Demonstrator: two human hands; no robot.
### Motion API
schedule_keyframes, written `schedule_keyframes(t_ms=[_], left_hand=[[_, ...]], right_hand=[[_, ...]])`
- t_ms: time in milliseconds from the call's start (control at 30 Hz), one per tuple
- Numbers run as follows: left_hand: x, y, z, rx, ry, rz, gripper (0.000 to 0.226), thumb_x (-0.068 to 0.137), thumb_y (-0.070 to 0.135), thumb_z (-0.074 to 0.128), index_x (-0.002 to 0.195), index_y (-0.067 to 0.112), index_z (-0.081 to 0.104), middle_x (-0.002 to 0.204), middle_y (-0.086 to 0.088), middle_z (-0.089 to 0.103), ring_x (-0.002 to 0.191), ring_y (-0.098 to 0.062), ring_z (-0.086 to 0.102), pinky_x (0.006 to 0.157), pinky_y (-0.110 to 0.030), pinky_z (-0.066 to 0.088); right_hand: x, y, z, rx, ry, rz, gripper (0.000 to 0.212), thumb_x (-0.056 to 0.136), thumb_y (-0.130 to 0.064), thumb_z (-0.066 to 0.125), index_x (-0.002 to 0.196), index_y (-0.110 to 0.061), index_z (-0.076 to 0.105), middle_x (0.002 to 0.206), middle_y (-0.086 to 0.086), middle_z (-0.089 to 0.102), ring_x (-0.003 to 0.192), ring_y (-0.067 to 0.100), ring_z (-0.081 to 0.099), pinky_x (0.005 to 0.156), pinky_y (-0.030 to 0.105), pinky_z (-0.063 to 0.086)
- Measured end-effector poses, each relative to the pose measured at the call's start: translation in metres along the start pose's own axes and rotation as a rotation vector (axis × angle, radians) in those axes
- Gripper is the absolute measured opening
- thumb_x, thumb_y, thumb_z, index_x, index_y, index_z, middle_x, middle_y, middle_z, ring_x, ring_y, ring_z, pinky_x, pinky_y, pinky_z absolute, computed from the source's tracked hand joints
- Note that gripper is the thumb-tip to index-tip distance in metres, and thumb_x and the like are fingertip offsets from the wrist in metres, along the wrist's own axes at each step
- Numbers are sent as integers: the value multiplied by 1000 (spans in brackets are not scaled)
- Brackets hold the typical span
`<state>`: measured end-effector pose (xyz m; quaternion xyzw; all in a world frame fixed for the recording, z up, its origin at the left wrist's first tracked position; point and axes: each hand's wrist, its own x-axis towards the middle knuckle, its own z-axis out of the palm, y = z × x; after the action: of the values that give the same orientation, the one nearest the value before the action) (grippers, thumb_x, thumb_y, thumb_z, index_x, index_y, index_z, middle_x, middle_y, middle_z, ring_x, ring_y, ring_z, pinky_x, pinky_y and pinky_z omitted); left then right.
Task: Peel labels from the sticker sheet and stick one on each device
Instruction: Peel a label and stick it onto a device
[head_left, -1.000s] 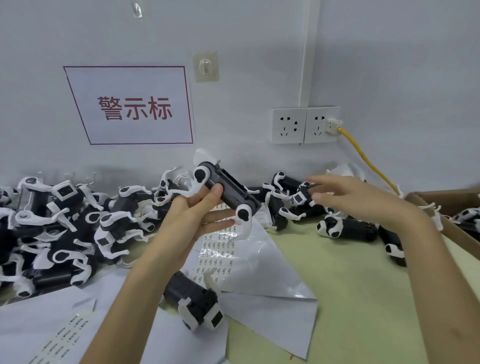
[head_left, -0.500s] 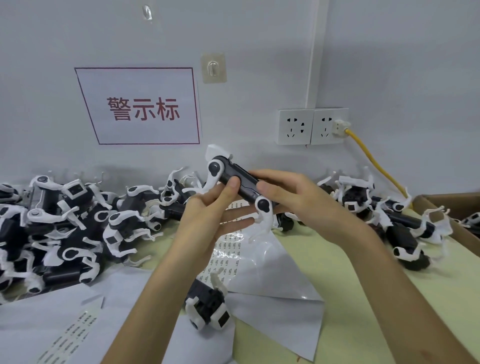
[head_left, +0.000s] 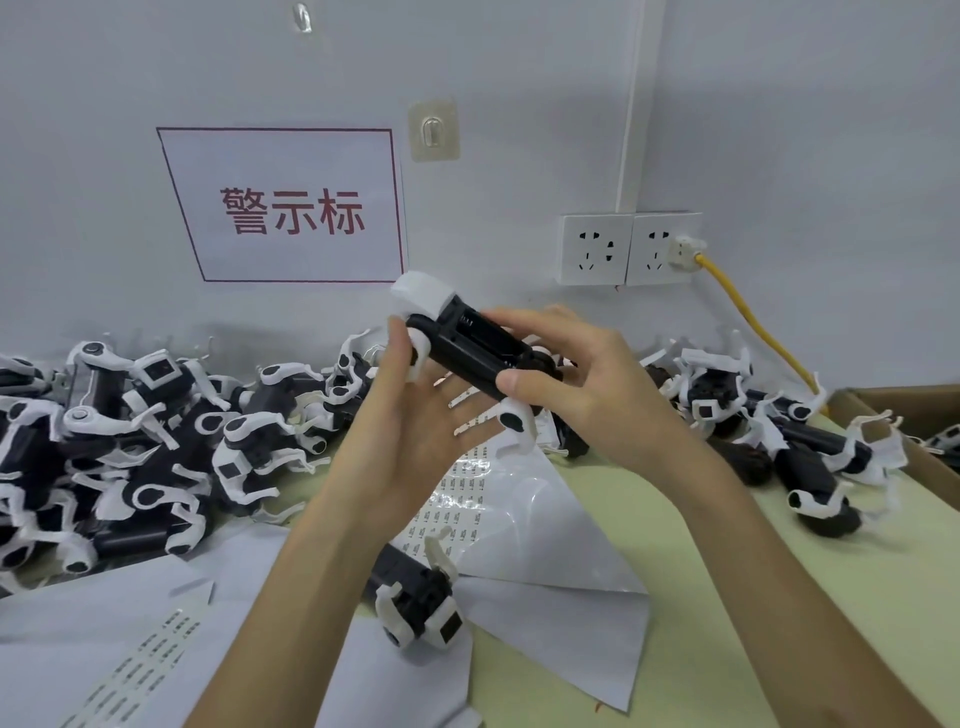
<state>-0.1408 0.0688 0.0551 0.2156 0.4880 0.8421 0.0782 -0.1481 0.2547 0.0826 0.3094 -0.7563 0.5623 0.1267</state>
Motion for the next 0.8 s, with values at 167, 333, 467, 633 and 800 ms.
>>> schedule_keyframes(t_ms=[167,333,467,633,800], left_hand=[[2,0,1,280,77,-12,75,94,75,36,144,24,58,143,-4,62,130,-27,60,104,-46,49],[1,-10,9,345,87,-1,69,84,64,62,138,21,61,126,-5,71,117,-21,67,95,-40,55],[1,-9,3,143,254,19,57,85,49,73,128,12,65,123,-14,72,118,-22,69,100,-45,55],[-3,4,-26,-132,501,-6,27,80,38,76,93,14,73,85,0,73,76,-11,72,70,-25,59],[-9,14,-51,-112,582,-152,21,70,17,83,85,11,69,76,-2,68,69,-19,70,60,-28,60]], right_hand=[[2,-3,7,121,62,40,41,80,-25,63,119,-33,71,122,15,62,99,25,66,81,20,53],[1,0,20,38,137,35,26,99,-27,62,124,-29,69,119,10,64,110,18,64,103,38,50],[1,4,26,3,-130,59,33,107,-27,46,136,-27,62,119,8,57,119,8,57,106,20,40],[3,45,22,-247,74,249,37,94,-21,70,130,-26,64,128,-6,54,117,5,55,101,25,43],[-11,96,20,-401,-4,671,46,89,-28,72,131,-22,55,108,-4,64,87,11,64,70,26,48]])
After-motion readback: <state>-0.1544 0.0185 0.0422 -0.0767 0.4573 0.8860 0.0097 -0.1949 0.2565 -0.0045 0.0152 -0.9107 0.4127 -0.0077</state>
